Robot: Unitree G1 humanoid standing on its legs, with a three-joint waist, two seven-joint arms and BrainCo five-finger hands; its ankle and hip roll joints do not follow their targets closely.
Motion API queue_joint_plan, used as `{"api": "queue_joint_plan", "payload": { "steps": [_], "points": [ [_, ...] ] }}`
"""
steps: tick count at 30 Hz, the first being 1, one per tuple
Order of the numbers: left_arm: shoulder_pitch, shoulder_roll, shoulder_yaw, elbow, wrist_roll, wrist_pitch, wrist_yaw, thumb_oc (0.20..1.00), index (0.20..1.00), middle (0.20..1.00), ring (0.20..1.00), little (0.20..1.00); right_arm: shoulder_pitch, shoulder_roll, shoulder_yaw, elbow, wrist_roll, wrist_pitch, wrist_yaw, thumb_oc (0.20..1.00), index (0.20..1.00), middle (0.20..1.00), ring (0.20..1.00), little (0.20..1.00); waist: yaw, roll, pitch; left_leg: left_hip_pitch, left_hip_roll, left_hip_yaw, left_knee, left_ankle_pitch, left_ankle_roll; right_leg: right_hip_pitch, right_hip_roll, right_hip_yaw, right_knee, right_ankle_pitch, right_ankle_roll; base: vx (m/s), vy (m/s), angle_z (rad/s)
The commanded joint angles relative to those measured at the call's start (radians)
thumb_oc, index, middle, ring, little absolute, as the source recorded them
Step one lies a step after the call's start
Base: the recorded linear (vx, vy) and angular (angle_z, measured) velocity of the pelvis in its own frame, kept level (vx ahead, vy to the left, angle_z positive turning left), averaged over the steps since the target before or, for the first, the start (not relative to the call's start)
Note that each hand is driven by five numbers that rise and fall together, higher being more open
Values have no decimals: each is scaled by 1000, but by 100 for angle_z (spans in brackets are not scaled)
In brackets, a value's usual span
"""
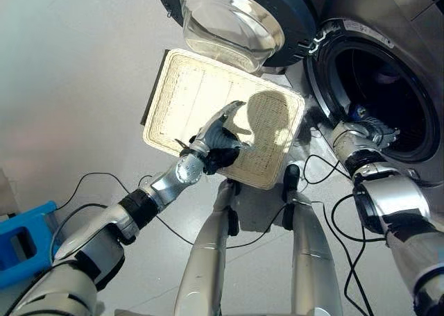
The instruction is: Put the clothes into the washing machine.
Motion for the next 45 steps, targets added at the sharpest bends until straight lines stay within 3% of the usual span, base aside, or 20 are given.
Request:
{"api": "queue_joint_plan", "payload": {
  "steps": [1,4,10,12,16,23,30,38,41,44,45],
  "points": [
    [-15,-57,75,28,167,37,142,1000,1000,1000,1000,1000,64,-28,1,-64,-79,-109,-56,1000,1000,1000,1000,1000,8,73,-12,13,-78,21,115,-181,-11,47,4,-104,-63,37,82,23,-8,7],
    [0,-47,85,56,272,110,188,1000,1000,1000,1000,1000,120,-1,-2,-114,-108,-146,-45,1000,1000,1000,1000,1000,1,68,-12,19,-78,22,113,-186,-15,53,10,-99,-62,26,83,3,0,2],
    [3,-35,83,137,404,311,153,1000,1000,1000,1000,1000,230,56,49,-293,-130,-177,-24,1000,1000,1000,1000,1000,-30,48,-12,3,-63,44,101,-169,-24,31,35,-78,-73,35,80,6,40,-4],
    [-3,-35,71,164,423,381,109,1000,1000,1000,1000,1000,261,69,75,-352,-143,-177,-26,1000,1000,1000,1000,1000,-43,43,-12,2,-60,52,99,-167,-27,29,42,-69,-77,35,79,17,52,-10],
    [-11,-72,49,265,460,455,-7,1000,1000,1000,1000,1000,302,89,107,-419,-133,-167,-13,1000,1000,1000,1000,1000,-67,30,-12,6,-52,68,99,-164,-37,30,53,-54,-79,36,79,12,43,-8],
    [-100,-149,2,444,437,503,-125,1000,1000,1000,1000,1000,272,115,130,-423,-88,-234,8,1000,1000,1000,1000,1000,-94,7,-12,-11,-36,91,97,-148,-44,16,69,-37,-91,50,77,-1,19,-6],
    [-181,-221,-15,644,374,595,-278,1000,1000,1000,1000,1000,254,178,193,-617,-109,-290,-77,1000,1000,1000,1000,1000,-128,-41,-12,-52,-20,112,94,-125,-52,-18,96,-22,-102,69,75,-12,-16,-7],
    [-196,-245,-17,780,361,655,-332,1000,1000,1000,1000,1000,285,206,205,-764,-108,-330,-93,1000,1000,1000,1000,1000,-152,-82,-12,-96,1,121,86,-106,-55,-56,119,1,-113,86,74,-4,-10,-9],
    [-200,-255,-40,841,392,706,-354,1000,1000,1000,1000,1000,286,200,187,-829,-110,-395,-86,1000,1000,1000,1000,1000,-161,-96,-12,-124,8,120,80,-95,-61,-78,123,6,-127,99,75,-1,-13,-4],
    [-198,-256,-52,856,410,731,-357,1000,1000,1000,1000,1000,290,197,180,-874,-132,-400,-89,1000,1000,1000,1000,1000,-164,-99,-12,-135,8,117,78,-93,-62,-89,126,10,-129,105,76,0,-5,-1],
    [-201,-249,-67,869,462,777,-384,1000,1000,1000,1000,1000,298,199,171,-944,-167,-399,-90,1000,1000,1000,1000,1000,-169,-104,-12,-150,11,116,72,-88,-64,-106,130,15,-131,110,77,0,0,0]
  ]
}}
